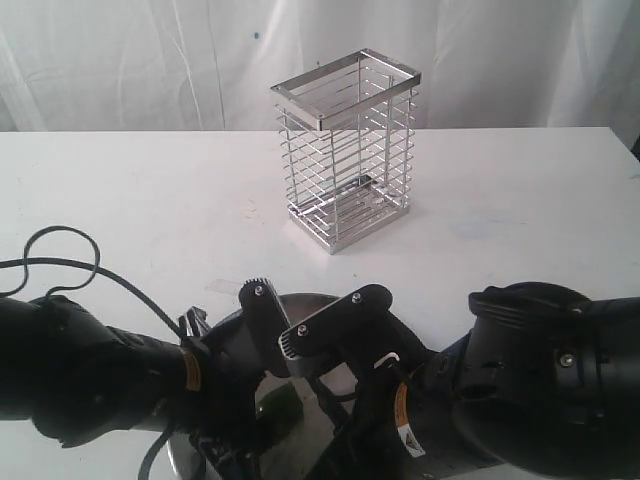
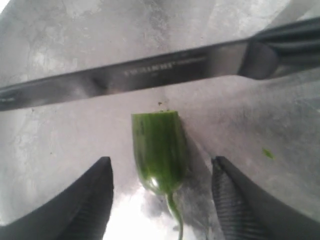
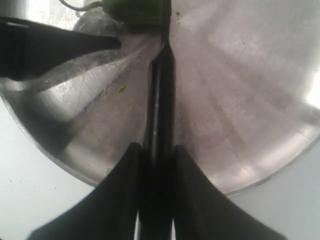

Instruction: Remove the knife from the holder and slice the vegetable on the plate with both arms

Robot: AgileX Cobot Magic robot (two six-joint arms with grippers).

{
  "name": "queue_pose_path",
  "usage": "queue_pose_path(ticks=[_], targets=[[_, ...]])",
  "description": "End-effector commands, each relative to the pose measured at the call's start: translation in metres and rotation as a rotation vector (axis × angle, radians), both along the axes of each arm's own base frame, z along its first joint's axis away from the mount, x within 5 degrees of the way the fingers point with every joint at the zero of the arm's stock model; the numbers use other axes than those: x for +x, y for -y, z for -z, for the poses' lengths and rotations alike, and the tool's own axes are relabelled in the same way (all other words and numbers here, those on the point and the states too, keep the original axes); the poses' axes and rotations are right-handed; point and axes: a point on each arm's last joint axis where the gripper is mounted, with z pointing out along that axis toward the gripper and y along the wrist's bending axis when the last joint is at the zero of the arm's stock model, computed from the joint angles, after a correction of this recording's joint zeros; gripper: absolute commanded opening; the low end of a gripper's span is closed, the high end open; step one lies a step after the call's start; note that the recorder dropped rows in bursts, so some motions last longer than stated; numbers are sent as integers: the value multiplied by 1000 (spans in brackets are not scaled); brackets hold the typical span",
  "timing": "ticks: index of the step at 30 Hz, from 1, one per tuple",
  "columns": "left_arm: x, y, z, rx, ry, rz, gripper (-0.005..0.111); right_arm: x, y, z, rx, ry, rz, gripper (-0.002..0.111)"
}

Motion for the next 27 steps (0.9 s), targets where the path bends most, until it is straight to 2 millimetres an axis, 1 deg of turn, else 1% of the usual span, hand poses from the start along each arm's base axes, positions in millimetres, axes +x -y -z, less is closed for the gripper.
queue_pose_path(ticks=[1,4,5,8,10,11,14,17,19,23,27], targets=[[5,6,7,4,4,5,66,0,1,-3,13,16,-5,0],[9,10,9,4,-1,1,64,0,1,-3,12,18,-8,0],[10,11,11,11,-12,0,59,0,1,-3,12,18,-8,0],[10,13,15,31,-46,-4,40,0,1,-3,12,18,-8,0],[9,12,17,32,-89,-38,29,0,1,-3,12,18,-8,0],[9,12,17,27,-110,-62,27,0,1,-3,10,17,-8,0],[8,12,17,-18,-197,-195,28,0,2,-3,5,16,-11,0],[9,13,15,-62,-251,-299,34,0,2,-2,-1,14,-11,0],[9,14,15,-95,-282,-369,36,0,3,-2,-13,8,-9,0],[7,12,16,-120,-349,-477,36,0,4,-2,-22,13,-20,0],[8,13,16,-158,-376,-551,36,0,4,-2,-22,14,-21,0]])
